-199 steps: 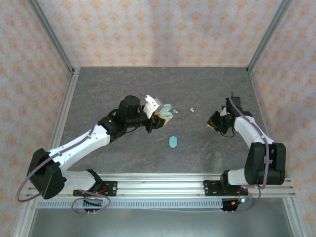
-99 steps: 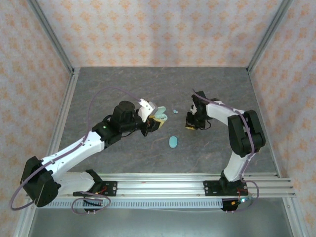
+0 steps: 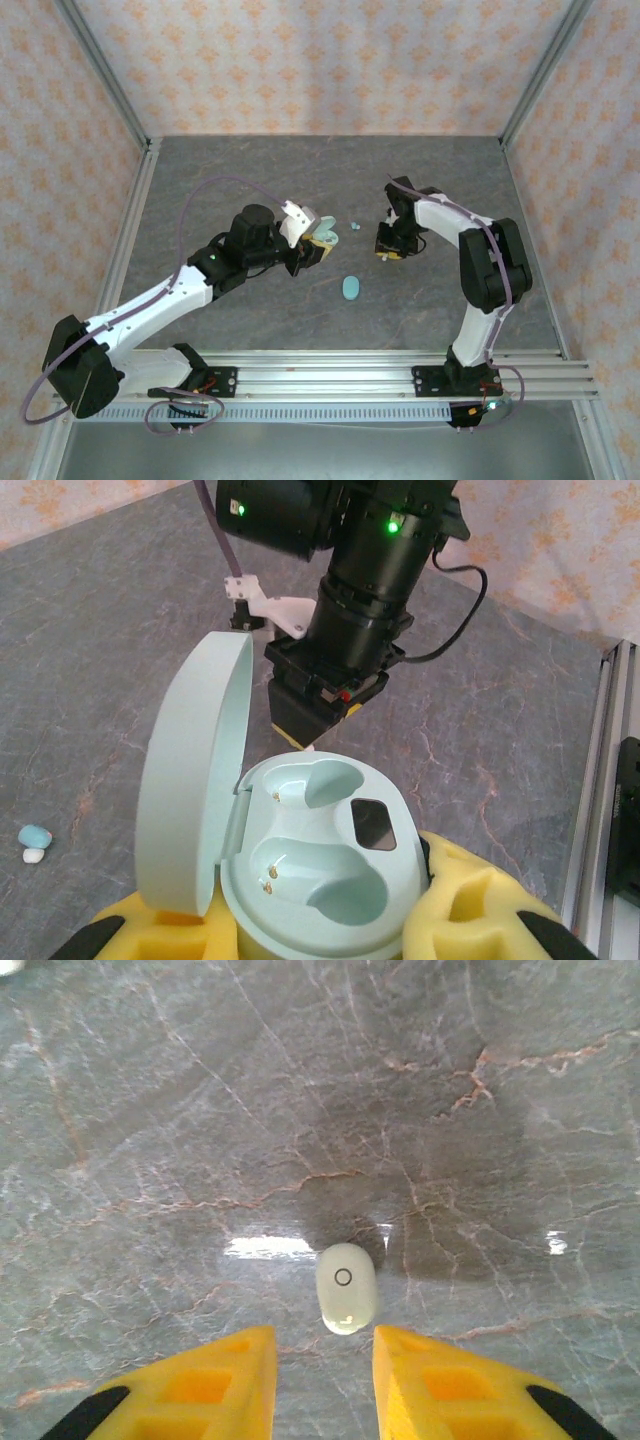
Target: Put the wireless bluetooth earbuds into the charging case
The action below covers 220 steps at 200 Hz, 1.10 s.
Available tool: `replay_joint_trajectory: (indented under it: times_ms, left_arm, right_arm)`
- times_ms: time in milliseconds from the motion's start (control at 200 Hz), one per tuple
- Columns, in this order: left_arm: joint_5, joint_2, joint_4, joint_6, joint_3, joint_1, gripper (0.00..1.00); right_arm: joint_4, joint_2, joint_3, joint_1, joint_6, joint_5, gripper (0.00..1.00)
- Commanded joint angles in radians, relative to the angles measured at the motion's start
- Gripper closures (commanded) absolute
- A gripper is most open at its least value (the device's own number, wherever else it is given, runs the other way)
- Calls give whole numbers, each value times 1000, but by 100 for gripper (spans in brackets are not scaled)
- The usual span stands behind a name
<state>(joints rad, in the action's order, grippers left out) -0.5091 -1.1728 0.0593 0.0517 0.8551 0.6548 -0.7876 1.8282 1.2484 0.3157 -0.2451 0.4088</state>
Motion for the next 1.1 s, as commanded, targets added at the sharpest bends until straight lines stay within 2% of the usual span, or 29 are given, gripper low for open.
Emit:
replay_joint_trajectory:
  times_ms: [0, 375, 756, 1096]
  left_arm:
    - [23, -7, 0, 20, 1, 0, 93]
    - [23, -1, 11, 25, -2, 0, 93]
    - [23, 7, 18, 31, -8, 0, 93]
    - [23, -4, 27, 36, 7, 1, 93]
  right_arm:
    - [-89, 0, 56, 5, -2, -30, 67]
    - [-94, 19, 72, -7, -32, -108, 69]
    - [6, 2, -28, -78, -26, -43, 72]
    - [71, 20, -72, -86, -17, 15, 72]
